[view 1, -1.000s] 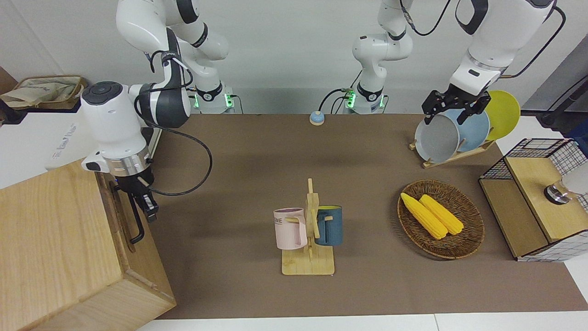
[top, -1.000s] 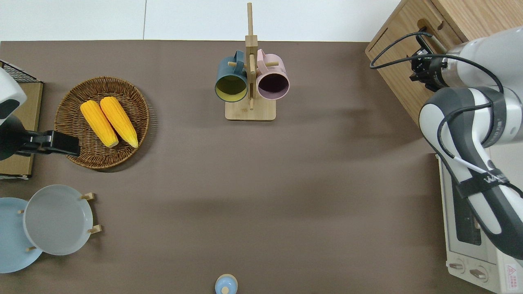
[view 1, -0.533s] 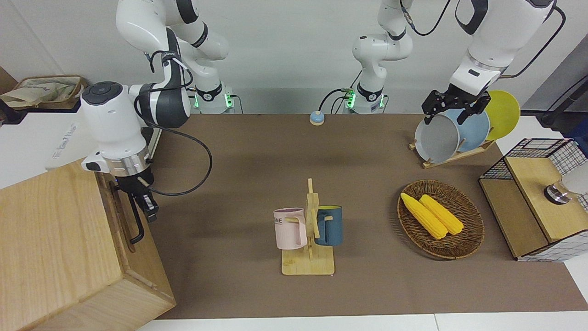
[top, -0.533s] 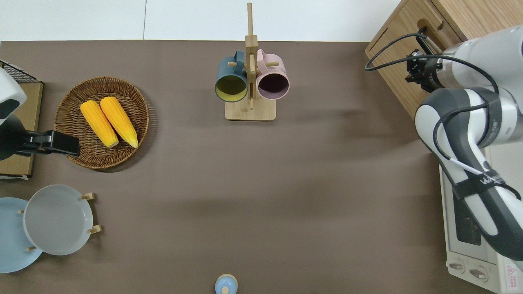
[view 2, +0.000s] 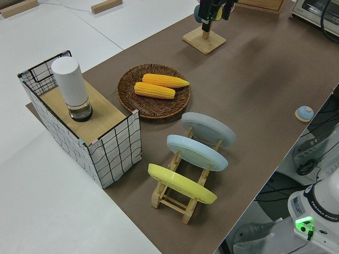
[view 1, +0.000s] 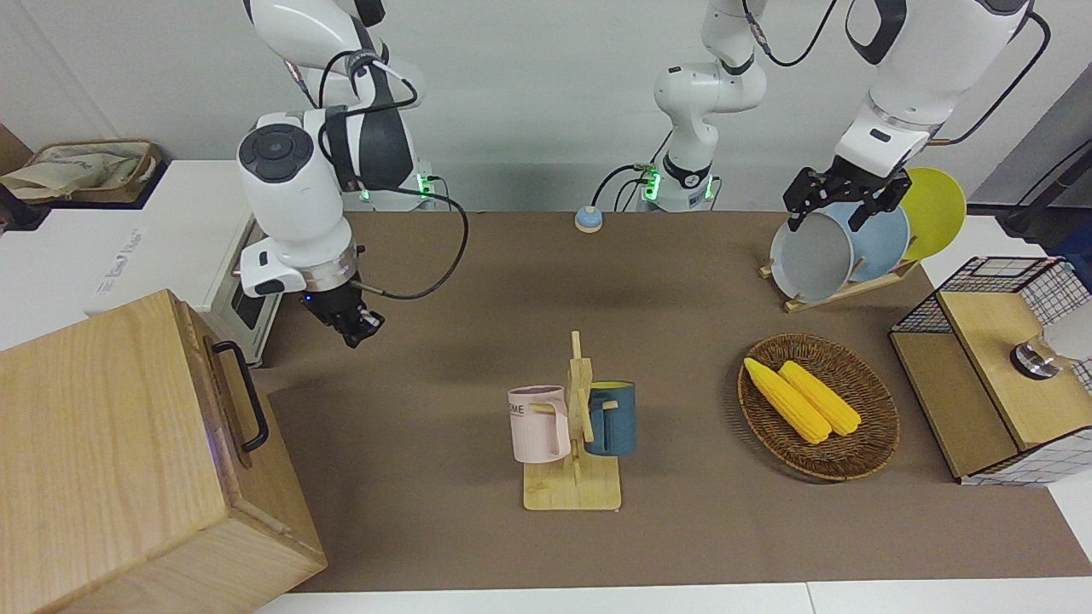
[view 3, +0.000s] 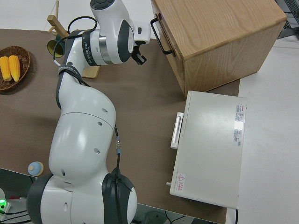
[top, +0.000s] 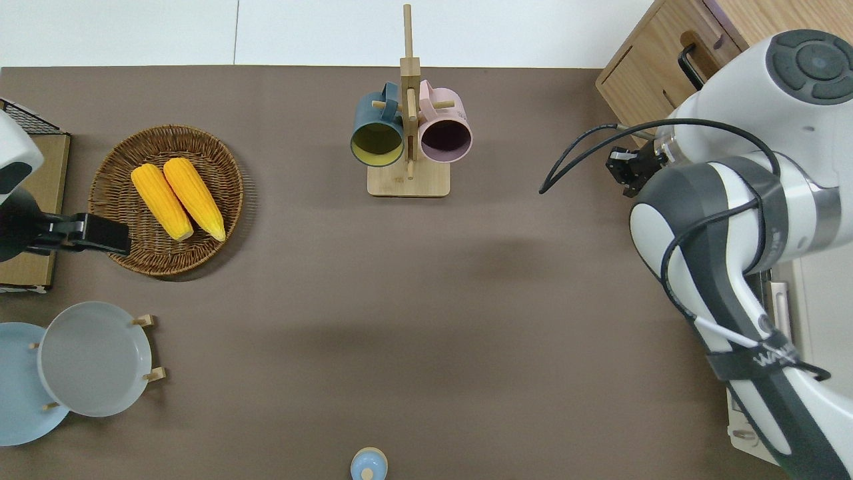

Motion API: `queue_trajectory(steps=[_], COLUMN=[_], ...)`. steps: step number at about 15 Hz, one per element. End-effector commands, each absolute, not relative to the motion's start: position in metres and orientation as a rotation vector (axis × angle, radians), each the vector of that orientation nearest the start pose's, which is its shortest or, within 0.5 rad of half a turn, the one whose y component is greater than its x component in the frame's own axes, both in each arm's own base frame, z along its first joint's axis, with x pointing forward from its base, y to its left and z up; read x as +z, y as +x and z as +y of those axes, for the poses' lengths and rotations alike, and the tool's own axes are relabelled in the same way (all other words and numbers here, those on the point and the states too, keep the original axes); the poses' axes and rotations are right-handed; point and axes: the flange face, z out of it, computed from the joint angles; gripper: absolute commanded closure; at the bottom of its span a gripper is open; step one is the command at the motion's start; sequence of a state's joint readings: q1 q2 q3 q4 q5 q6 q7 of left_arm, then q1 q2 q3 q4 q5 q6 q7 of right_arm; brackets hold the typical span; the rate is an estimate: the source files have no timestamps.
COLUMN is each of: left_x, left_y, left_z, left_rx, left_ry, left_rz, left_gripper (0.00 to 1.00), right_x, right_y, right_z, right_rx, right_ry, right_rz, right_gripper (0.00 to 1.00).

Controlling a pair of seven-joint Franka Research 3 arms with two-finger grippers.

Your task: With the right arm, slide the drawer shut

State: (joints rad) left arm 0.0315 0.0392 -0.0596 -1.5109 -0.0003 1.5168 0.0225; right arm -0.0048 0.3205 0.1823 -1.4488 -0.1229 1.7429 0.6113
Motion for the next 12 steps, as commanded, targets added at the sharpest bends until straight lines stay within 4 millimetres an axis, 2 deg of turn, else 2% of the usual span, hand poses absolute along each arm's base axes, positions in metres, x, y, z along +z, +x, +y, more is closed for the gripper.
queue_trajectory(steps=[1,3,7,10,12], left_x=[0.629,0.63,0.629,0.63,0.63], left_y=[0.563,0.563,0.563,0.563,0.563], left_z=[-0.014,-0.014,-0.014,-0.014,-0.014], left_rx=[0.062,0.06,0.062,0.06,0.06], left_ry=[-3.126,-3.126,-3.126,-3.126,-3.126], left_rz=[0.097,0.097,0.097,0.097,0.097], left_gripper=[0.01,0.01,0.01,0.01,0.01], right_x=[0.549,0.568,0.606,0.626,0.629], right_y=[0.613,0.599,0.574,0.561,0.561], right_z=[0.107,0.111,0.11,0.105,0.099], right_rx=[0.032,-0.001,-0.068,-0.07,-0.071], right_ry=[-3.21,-3.232,-3.213,-3.132,-3.095], right_rz=[0.364,0.179,-0.047,-0.108,-0.117], right_gripper=[1.0,1.0,1.0,1.0,1.0])
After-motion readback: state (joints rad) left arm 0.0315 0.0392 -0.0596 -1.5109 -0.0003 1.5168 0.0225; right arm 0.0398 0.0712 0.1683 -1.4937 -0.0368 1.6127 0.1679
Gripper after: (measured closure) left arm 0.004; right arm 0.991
